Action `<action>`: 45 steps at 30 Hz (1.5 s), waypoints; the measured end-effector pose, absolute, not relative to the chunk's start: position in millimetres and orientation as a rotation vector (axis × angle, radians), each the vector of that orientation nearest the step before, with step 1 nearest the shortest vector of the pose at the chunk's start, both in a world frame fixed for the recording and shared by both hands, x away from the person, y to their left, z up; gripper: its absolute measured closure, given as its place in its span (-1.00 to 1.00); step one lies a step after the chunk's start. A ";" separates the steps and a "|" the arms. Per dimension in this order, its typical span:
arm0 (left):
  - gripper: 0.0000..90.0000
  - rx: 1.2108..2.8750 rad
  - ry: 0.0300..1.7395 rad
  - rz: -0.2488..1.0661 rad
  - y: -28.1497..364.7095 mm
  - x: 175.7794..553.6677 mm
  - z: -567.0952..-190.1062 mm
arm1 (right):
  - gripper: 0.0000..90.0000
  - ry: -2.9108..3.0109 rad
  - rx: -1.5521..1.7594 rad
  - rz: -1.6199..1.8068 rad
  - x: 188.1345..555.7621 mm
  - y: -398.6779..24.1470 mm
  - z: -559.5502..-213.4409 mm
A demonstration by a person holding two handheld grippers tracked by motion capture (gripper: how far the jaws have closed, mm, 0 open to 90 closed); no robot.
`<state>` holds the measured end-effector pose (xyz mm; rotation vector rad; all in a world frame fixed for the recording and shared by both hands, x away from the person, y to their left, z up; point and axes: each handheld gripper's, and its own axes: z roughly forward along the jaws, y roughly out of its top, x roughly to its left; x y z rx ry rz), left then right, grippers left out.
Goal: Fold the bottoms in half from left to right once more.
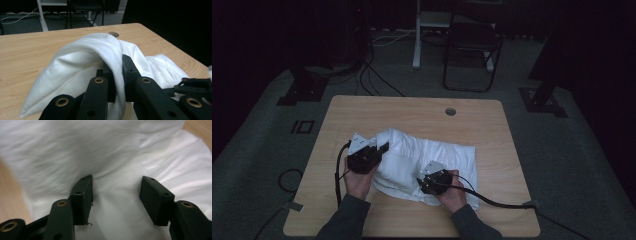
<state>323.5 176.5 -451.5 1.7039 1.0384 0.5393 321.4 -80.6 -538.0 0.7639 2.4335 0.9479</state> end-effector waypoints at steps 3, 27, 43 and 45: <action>0.89 1.697 1.046 0.534 179.2 325.2 -451.5 | -0.10 2.374 0.754 1.004 315.6 -96.5 -523.2; 0.89 1.693 0.983 0.539 167.1 322.7 -436.1 | -0.11 2.245 1.020 1.134 342.3 -134.5 -513.3; 0.88 1.799 0.892 0.509 115.8 334.5 -440.9 | -0.09 2.388 1.038 1.148 364.1 -92.7 -545.5; 0.88 1.826 0.879 0.484 104.8 335.6 -449.5 | -0.07 2.307 1.090 1.198 361.3 -121.7 -534.8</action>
